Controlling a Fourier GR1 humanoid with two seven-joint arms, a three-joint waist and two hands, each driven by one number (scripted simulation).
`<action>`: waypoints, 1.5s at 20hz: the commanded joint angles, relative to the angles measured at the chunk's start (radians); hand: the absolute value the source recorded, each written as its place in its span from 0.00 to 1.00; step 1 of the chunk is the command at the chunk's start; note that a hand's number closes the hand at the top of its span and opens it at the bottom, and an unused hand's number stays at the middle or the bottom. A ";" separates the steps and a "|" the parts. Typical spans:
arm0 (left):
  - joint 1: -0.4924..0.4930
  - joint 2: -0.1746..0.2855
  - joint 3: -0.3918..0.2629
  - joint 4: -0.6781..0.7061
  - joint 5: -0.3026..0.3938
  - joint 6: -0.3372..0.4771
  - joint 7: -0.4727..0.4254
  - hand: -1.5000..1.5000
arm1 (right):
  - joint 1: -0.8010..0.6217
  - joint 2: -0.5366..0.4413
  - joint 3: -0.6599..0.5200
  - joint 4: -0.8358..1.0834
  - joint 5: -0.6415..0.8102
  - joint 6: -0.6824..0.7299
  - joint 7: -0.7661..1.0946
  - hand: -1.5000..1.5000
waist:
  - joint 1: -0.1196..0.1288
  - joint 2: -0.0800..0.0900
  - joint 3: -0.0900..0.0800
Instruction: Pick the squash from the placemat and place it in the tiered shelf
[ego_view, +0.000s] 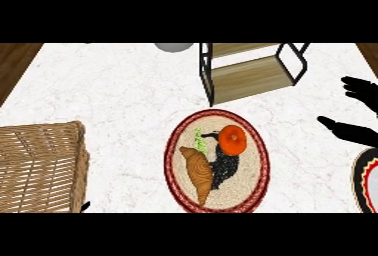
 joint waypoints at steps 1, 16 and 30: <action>-0.217 -0.164 0.048 -0.032 0.077 0.065 -0.099 0.50 | -0.025 0.109 0.025 0.048 -0.042 -0.019 0.032 0.00 | -0.020 0.027 -0.022; -0.155 -0.260 0.172 -0.068 0.023 -0.140 -0.062 0.50 | -0.169 0.039 0.310 -0.053 0.020 0.307 0.206 0.00 | -0.013 0.008 -0.035; -0.181 -0.369 0.256 -0.084 -0.030 -0.266 -0.013 0.50 | -0.392 0.040 0.572 -0.101 0.395 0.359 0.651 0.00 | 0.010 0.009 -0.032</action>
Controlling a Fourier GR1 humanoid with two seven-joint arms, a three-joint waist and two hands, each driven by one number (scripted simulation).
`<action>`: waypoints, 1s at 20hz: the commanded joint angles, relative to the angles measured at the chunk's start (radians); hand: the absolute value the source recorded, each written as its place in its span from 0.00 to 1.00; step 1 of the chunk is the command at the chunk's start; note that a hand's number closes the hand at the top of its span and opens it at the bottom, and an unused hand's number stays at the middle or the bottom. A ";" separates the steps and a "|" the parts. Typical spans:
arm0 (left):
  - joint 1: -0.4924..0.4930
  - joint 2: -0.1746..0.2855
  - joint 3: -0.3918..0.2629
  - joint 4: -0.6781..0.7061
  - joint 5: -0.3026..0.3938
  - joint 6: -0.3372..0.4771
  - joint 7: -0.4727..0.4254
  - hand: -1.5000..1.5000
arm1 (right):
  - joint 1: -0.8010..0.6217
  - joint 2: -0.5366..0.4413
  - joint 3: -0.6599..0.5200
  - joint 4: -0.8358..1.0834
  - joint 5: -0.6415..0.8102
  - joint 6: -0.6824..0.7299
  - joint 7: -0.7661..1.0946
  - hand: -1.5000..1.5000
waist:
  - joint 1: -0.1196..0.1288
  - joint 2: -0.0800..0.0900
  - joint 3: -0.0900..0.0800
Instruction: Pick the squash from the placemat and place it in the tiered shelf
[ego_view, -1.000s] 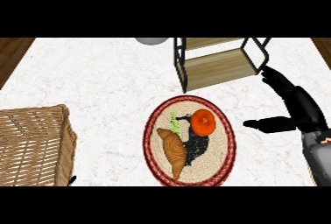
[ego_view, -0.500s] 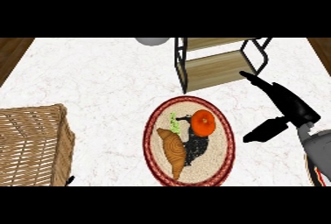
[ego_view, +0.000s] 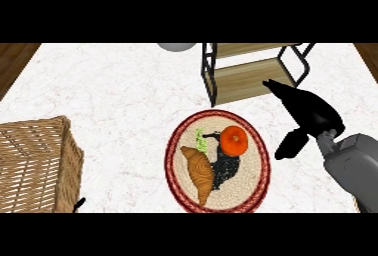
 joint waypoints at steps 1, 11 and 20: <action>-0.218 -0.162 0.030 -0.025 0.054 0.132 -0.106 0.50 | -0.059 0.073 0.069 0.014 0.040 0.039 0.120 0.00 | -0.013 0.016 -0.007; -0.206 -0.250 0.096 -0.016 0.003 0.069 -0.113 0.50 | -0.110 0.268 0.159 0.067 0.064 0.078 0.406 0.00 | -0.022 0.012 -0.004; -0.207 -0.330 0.165 -0.032 -0.035 0.027 -0.110 0.50 | -0.127 0.294 0.207 0.091 0.152 0.063 0.471 0.00 | -0.066 0.005 0.000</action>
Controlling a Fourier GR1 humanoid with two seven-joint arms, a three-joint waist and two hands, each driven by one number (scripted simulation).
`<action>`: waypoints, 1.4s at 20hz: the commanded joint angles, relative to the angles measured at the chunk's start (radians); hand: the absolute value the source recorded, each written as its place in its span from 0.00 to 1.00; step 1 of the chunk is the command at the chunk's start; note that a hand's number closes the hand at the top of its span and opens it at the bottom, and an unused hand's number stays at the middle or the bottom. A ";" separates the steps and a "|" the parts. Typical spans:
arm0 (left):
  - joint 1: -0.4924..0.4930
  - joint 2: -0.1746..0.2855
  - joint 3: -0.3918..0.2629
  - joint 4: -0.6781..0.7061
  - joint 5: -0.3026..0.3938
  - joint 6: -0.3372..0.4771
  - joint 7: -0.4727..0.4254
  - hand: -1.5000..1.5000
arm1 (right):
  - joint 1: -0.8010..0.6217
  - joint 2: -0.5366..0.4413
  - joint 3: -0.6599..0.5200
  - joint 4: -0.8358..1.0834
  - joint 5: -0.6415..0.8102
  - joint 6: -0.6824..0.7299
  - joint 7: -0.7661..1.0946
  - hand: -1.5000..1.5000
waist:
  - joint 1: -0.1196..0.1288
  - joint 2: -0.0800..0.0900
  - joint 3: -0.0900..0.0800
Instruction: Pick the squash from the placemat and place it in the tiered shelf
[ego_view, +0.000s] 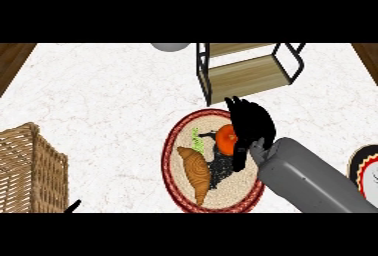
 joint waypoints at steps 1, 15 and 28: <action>-0.229 -0.118 0.000 -0.013 0.023 0.135 -0.129 0.50 | -0.016 0.029 0.019 0.041 0.041 -0.002 0.069 0.00 | -0.025 0.007 -0.012; -0.272 -0.122 0.082 0.008 0.040 0.088 -0.139 0.50 | -0.018 0.092 0.062 0.140 0.093 0.001 0.052 0.00 | -0.043 0.012 -0.010; -0.279 -0.123 0.101 -0.005 0.067 0.055 -0.110 0.50 | -0.037 0.126 0.034 0.228 0.097 0.000 -0.010 1.00 | -0.030 0.013 -0.009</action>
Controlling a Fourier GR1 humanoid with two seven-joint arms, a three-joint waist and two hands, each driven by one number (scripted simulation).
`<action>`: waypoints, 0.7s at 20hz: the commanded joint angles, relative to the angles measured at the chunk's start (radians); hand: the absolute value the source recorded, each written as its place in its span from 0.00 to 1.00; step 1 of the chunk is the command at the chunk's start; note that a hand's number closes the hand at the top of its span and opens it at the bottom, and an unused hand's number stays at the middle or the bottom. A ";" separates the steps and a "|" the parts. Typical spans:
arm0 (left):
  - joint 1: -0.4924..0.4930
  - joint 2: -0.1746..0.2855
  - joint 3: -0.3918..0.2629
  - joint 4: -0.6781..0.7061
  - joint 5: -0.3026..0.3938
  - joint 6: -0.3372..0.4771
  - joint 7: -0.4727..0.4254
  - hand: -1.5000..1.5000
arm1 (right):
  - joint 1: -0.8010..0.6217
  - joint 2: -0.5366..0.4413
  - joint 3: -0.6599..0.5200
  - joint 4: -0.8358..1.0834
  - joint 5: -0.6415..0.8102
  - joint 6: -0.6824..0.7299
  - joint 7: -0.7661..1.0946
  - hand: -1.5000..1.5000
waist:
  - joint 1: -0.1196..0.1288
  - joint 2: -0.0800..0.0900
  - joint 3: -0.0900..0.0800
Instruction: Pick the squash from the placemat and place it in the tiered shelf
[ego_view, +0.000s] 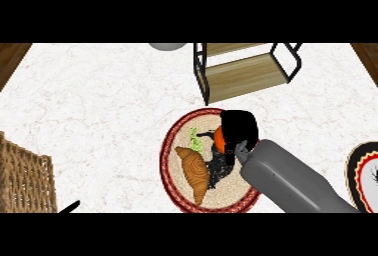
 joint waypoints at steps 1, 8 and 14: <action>-0.248 -0.018 -0.038 -0.033 0.029 0.155 -0.124 0.50 | -0.001 0.003 0.017 0.027 0.012 0.014 -0.024 1.00 | -0.017 0.004 -0.008; -0.255 -0.018 -0.031 -0.032 0.035 0.145 -0.112 0.50 | 0.003 0.037 0.031 0.031 0.045 -0.034 -0.066 1.00 | -0.019 0.002 -0.007; -0.246 -0.018 -0.016 -0.030 0.034 0.144 -0.118 0.50 | -0.015 0.003 0.013 0.039 0.096 -0.096 -0.099 1.00 | -0.024 -0.001 -0.007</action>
